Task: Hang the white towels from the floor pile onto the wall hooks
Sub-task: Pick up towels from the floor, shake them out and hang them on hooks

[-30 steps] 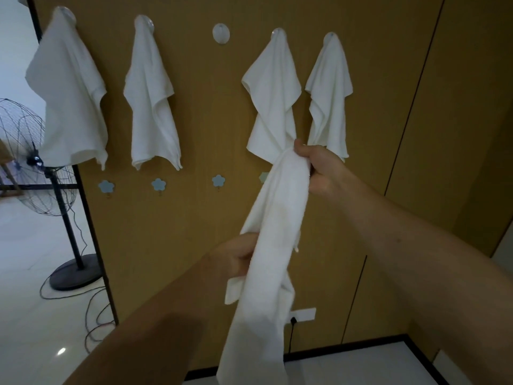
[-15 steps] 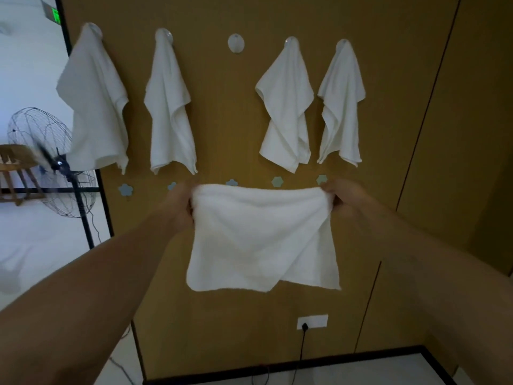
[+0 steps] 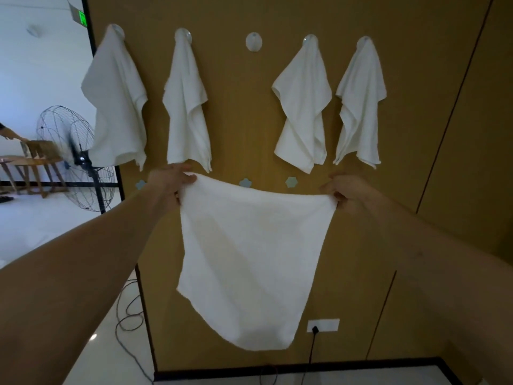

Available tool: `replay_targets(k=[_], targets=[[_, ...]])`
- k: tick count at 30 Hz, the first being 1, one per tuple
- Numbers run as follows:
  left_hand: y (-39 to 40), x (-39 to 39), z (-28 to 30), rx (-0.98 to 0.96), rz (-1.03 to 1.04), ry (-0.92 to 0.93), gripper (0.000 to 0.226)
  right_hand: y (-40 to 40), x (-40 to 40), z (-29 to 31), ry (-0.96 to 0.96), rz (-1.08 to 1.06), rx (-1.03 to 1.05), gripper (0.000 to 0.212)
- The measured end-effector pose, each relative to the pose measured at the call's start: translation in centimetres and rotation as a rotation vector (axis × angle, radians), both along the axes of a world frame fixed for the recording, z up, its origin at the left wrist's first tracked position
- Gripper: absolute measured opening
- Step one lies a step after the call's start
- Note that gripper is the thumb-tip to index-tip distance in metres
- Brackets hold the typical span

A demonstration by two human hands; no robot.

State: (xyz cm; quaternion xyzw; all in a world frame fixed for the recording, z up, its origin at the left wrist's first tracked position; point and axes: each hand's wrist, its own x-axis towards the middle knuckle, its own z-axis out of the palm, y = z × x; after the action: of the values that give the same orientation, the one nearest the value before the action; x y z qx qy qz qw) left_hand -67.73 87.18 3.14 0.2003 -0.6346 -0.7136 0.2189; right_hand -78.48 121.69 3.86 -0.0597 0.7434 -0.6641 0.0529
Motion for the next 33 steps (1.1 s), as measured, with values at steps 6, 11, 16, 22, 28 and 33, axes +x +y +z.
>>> replay_targets(k=[6, 11, 16, 22, 28, 33], targets=[[-0.8, 0.5, 0.2, -0.165, 0.087, 0.013, 0.018, -1.0, -0.1, 0.9, 0.308, 0.229, 0.523, 0.055], [-0.7, 0.6, 0.5, -0.21, -0.01, 0.01, 0.027, -2.1, -0.8, -0.1, 0.625, 0.216, 0.885, 0.059], [-1.5, 0.6, 0.4, -0.368, 0.012, -0.078, 0.046, -2.2, -2.6, -0.1, 0.576, 0.016, 0.678, 0.036], [-0.6, -0.5, 0.8, -0.35, 0.124, -0.028, 0.039, -4.2, -5.8, -1.2, 0.227, -0.309, 0.195, 0.031], [-0.4, -1.2, 1.0, -0.404, 0.296, -0.013, 0.027, -4.2, -6.7, -0.8, 0.142, -0.328, 0.097, 0.027], [-1.1, -0.8, 1.3, -0.467, 0.318, -0.025, 0.031, -3.8, -6.6, 1.1, 0.183, -0.124, 0.114, 0.045]])
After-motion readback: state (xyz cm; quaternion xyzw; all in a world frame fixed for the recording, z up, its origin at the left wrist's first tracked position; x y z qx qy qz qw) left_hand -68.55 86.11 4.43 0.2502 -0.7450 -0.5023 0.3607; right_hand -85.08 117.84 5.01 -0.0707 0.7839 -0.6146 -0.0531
